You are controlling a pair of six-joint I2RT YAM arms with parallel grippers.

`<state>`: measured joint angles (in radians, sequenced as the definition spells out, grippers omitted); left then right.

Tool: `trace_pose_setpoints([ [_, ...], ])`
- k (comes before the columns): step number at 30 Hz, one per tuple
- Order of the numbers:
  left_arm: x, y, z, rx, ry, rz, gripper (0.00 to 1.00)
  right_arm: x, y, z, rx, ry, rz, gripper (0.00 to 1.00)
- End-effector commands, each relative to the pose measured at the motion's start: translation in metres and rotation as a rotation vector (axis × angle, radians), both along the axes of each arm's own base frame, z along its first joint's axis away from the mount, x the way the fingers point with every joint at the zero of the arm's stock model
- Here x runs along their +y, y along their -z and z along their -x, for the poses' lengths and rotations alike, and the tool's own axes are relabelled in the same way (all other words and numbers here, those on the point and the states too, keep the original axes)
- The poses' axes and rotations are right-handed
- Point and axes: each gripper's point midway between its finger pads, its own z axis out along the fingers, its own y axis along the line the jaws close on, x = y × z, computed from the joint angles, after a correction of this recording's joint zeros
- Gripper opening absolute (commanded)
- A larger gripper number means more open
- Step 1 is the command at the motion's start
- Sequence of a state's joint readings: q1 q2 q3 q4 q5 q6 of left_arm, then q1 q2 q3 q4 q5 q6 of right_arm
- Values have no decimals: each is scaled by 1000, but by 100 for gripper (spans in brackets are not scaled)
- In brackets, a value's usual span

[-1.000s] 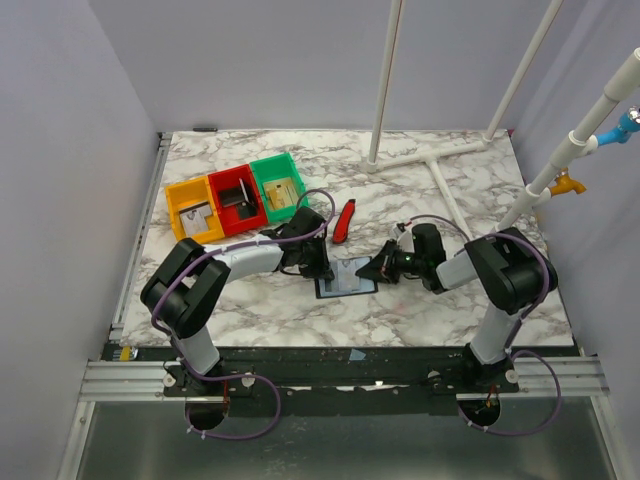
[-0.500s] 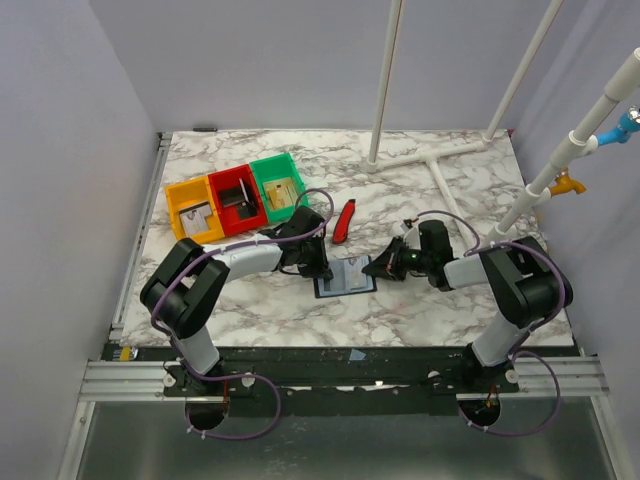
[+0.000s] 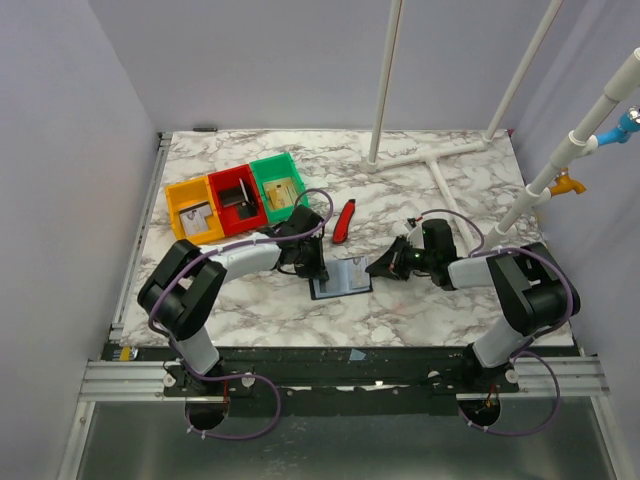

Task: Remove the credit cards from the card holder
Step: Remove the credit card from the card holder, then place the credit card in the storage box.

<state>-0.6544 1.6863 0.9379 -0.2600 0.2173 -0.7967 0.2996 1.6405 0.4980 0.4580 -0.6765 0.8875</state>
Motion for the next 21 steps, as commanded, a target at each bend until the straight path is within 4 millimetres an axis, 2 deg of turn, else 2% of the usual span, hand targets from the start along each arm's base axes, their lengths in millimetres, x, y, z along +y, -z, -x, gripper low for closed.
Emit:
trace_pose_setpoints([
  [1, 7, -15, -5, -32, 2, -30, 0, -2, -4, -2, -16, -1, 13, 1],
  [2, 6, -19, -6, -40, 3, -23, 4, -2, -5, -2, -15, -2, 10, 1],
  [7, 2, -47, -9, -88, 9, 26, 42, 1, -12, -3, -27, -14, -8, 1],
  [11, -2, -62, -8, -107, 21, 62, 59, 4, -18, -4, -30, -27, -33, 1],
  [14, -7, -66, -7, -108, 32, 96, 65, 7, -27, -4, -35, -33, -58, 1],
  [21, -14, -71, -7, -90, 36, 166, 66, 13, -54, -9, -64, -46, -113, 1],
])
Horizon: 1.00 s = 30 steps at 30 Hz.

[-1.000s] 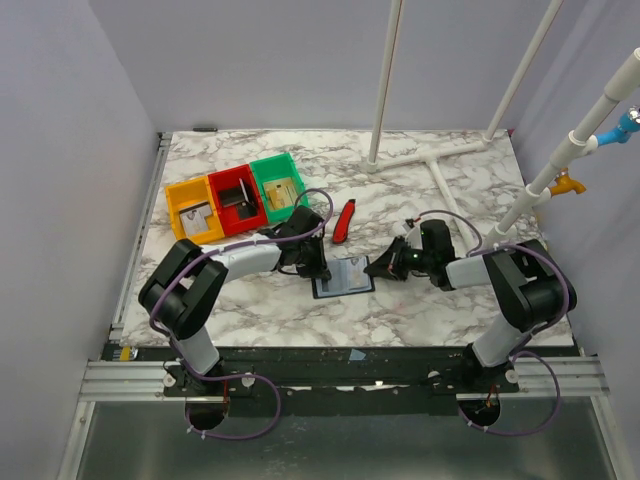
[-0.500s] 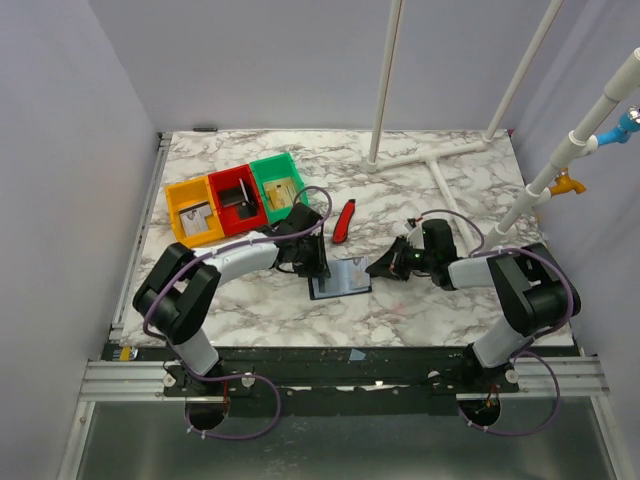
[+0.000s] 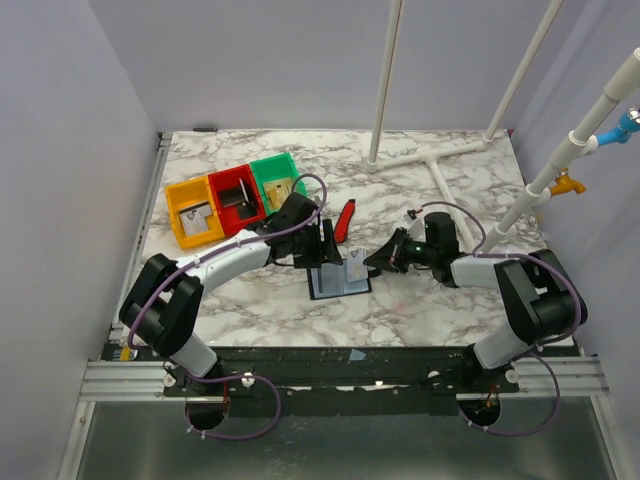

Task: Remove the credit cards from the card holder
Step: Place the credit card in the storage box.

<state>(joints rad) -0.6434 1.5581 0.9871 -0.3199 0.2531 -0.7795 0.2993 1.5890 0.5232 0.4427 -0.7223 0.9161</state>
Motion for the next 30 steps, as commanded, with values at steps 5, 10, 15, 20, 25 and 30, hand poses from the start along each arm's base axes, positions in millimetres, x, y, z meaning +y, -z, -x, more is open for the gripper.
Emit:
trace_pose_setpoints([
  [5, -14, -22, -2, 3, 24, 150, 66, 10, -47, -8, -53, -33, -101, 1],
  [10, -22, -36, -2, 7, 43, 244, 66, 15, -65, -9, -61, -50, -159, 1],
  [15, -25, -44, -4, 25, 44, 309, 63, 19, -80, -9, -65, -67, -217, 1],
  [20, -30, -50, -3, 51, 48, 390, 56, 22, -88, -7, -65, -78, -246, 1],
  [25, -35, -58, -4, 45, 54, 431, 44, 22, -91, -6, -67, -82, -254, 1],
  [30, -37, -64, -4, 43, 59, 455, 27, 21, -91, -5, -68, -81, -254, 1],
])
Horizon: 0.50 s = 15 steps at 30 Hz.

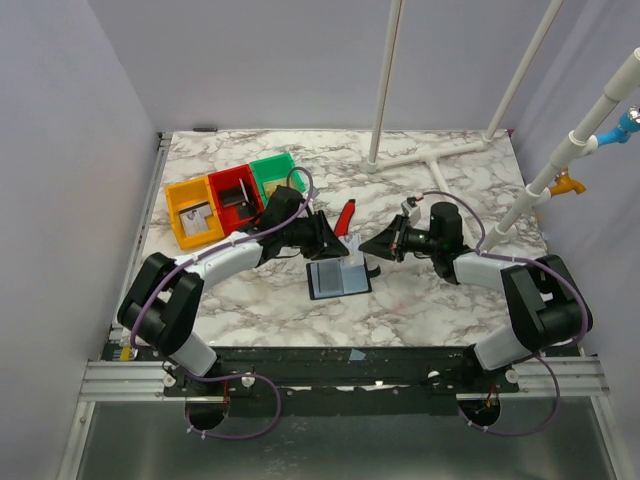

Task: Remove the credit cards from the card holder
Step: Place the credit card in the storage box.

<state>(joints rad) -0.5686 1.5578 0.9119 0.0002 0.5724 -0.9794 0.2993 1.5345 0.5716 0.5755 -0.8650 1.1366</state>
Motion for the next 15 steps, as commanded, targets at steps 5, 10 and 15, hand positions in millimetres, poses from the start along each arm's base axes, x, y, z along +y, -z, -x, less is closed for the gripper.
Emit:
trace_pose_setpoints([
  [5, -6, -24, 2, -27, 25, 92, 11, 2, -20, 0, -56, -25, -36, 1],
  [10, -7, -30, 2, -35, 28, 105, 0, 1, -18, 1, -53, -25, -32, 1],
  [15, -9, -36, 3, -37, 33, 128, 0, 0, -13, 1, -55, -21, -15, 1],
])
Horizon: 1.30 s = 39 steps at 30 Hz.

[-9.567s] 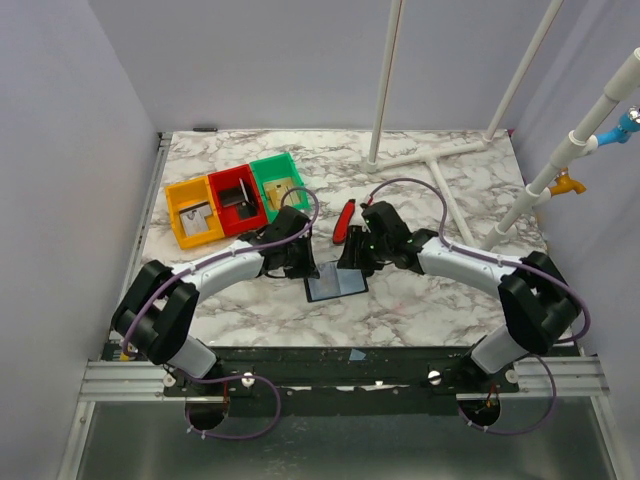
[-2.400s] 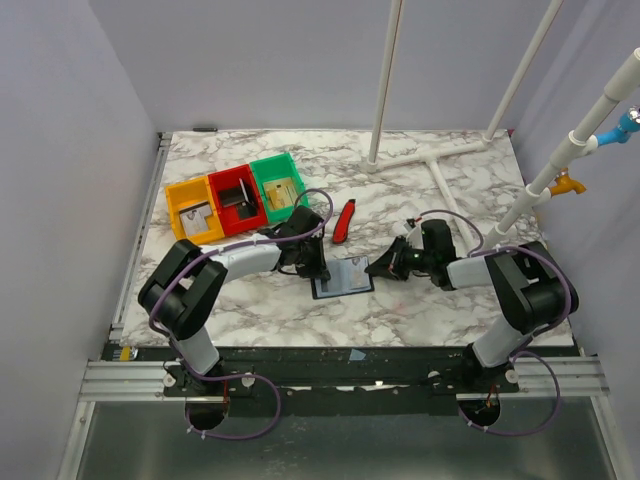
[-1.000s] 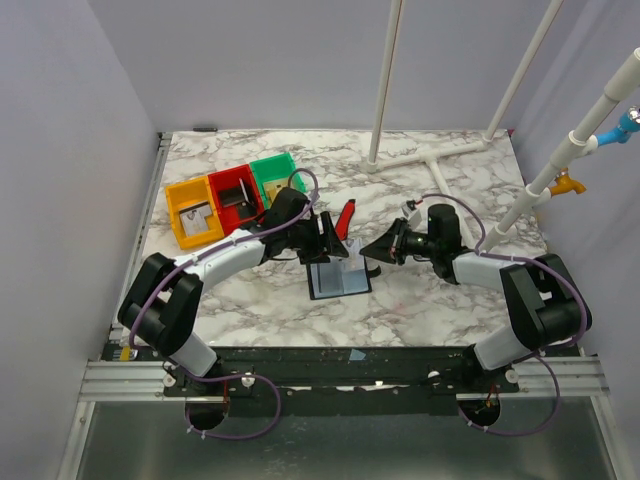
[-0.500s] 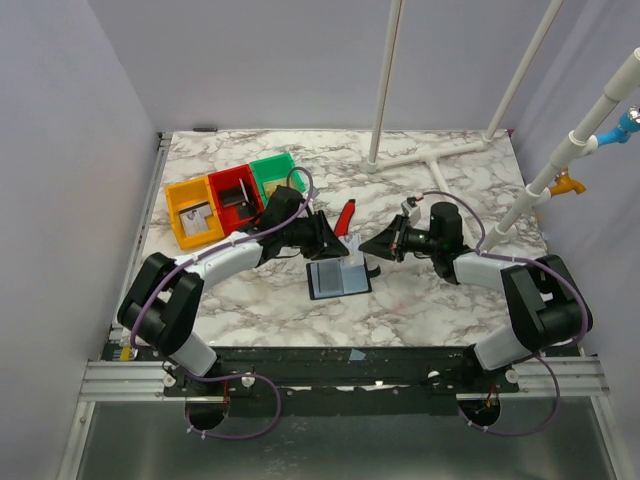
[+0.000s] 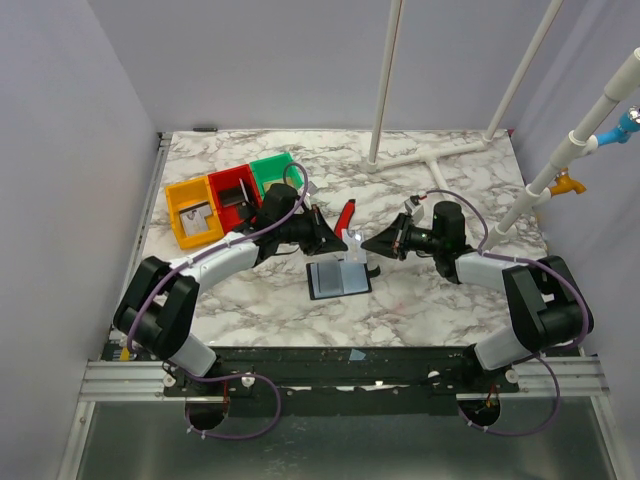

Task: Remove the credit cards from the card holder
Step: Place the credit card in the storage box.

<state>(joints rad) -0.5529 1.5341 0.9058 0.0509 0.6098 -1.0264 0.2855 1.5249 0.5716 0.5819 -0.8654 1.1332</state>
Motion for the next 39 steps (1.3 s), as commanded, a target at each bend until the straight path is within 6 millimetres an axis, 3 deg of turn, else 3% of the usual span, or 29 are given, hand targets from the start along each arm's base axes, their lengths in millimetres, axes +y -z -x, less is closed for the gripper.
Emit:
trace_pose_setpoints([
  [1, -8, -19, 7, -33, 41, 65, 0, 4, -9, 4, -39, -34, -8, 1],
  [8, -6, -21, 6, -33, 36, 46, 0, 3, -5, 2, -42, -23, 16, 2],
  [15, -4, -22, 7, -45, 30, 42, 0, 1, -9, -2, -56, -10, 36, 41],
  [26, 4, -23, 4, -69, -6, -3, 0, -5, -11, -7, -73, 39, 94, 79],
  [32, 23, -28, -2, -93, -62, -62, 0, -14, -3, -11, -72, 89, 185, 98],
  [39, 66, -37, -19, -145, -182, -184, 0, -27, 7, -14, -74, 125, 303, 100],
])
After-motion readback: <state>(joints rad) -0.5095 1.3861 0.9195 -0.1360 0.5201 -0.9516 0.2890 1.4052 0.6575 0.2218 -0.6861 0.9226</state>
